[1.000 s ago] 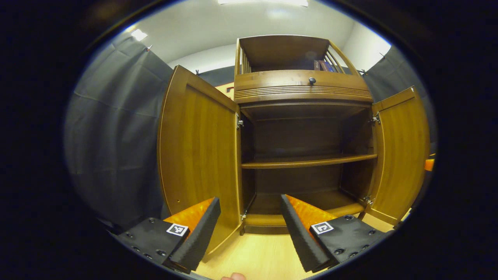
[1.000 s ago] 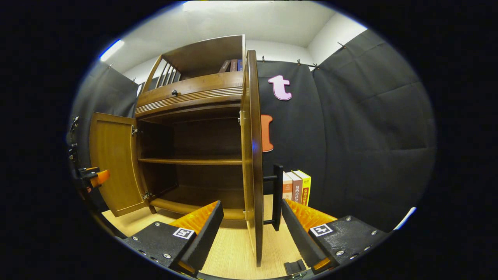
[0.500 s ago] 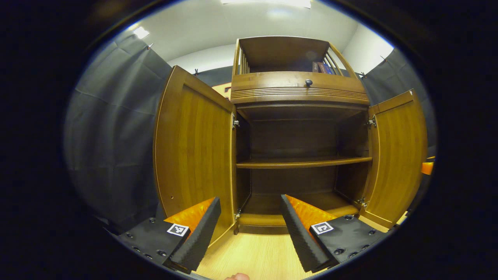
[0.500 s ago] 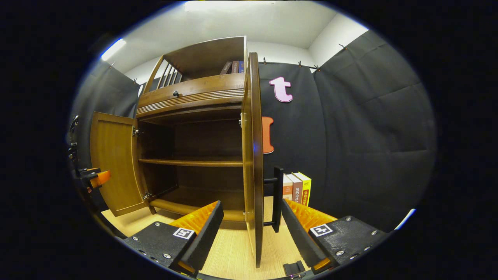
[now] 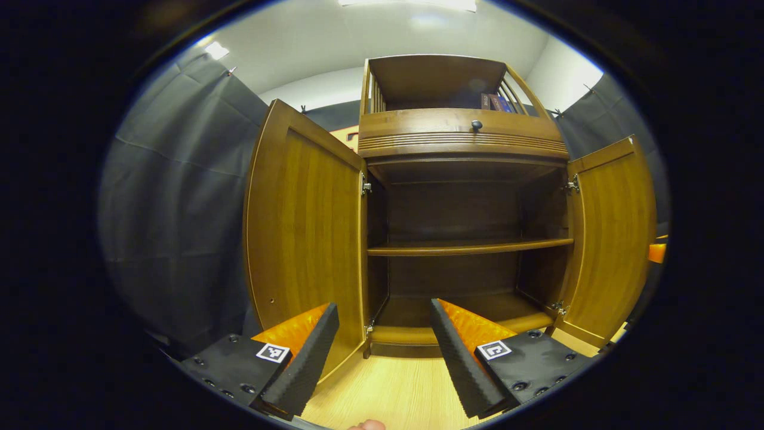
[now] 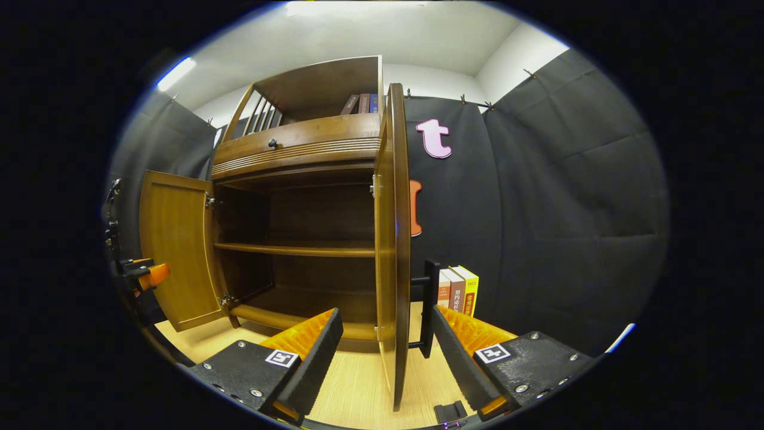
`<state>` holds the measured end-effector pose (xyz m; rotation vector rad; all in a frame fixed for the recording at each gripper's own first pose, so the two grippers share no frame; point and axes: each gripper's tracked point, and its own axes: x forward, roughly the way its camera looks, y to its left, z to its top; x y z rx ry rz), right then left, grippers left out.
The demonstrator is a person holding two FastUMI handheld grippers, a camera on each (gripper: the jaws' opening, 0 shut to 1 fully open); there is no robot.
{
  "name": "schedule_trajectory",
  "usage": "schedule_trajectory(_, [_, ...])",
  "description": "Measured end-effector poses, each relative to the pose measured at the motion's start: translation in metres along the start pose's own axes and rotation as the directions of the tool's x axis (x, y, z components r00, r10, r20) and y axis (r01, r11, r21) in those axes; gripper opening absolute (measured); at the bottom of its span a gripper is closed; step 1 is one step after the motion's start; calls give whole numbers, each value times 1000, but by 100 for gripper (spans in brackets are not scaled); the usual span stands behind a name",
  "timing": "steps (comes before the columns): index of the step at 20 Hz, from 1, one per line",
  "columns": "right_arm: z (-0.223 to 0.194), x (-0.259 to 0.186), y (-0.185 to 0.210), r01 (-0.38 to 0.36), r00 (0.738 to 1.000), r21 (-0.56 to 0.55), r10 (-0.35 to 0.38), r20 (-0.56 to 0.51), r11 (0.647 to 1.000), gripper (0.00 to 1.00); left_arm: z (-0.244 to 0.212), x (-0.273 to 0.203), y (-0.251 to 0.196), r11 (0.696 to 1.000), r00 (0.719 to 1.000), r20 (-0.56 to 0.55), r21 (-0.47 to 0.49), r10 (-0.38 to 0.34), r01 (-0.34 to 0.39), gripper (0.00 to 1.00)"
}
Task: Open the right door of the double-door shoe cabinet with the right hand, and open the left door with the left hand.
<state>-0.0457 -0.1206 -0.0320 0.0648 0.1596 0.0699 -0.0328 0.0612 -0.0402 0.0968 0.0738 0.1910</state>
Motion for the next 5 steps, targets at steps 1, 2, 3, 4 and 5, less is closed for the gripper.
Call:
schedule_trajectory(1, [0,0,0,0,1000,-1,0,1,1000,92,0,0,1,1000,1000,2,1,0,0,100])
schedule_trajectory(2, [1,-1,0,1,1000,-5,-1,2,1000,92,1,0,3,1000,1000,7,5,5,-5,100])
schedule_trajectory(3, [2,-1,1,2,1000,-11,-2,4,1000,92,3,0,3,1000,1000,13,11,5,-5,96])
schedule_trajectory(4, [2,-1,0,4,1000,-15,-4,5,1000,92,3,1,2,1000,1000,16,18,2,-2,96])
schedule_trajectory(5, [3,-1,1,5,1000,-15,-5,7,1000,92,4,1,1,1000,1000,17,22,-1,0,96])
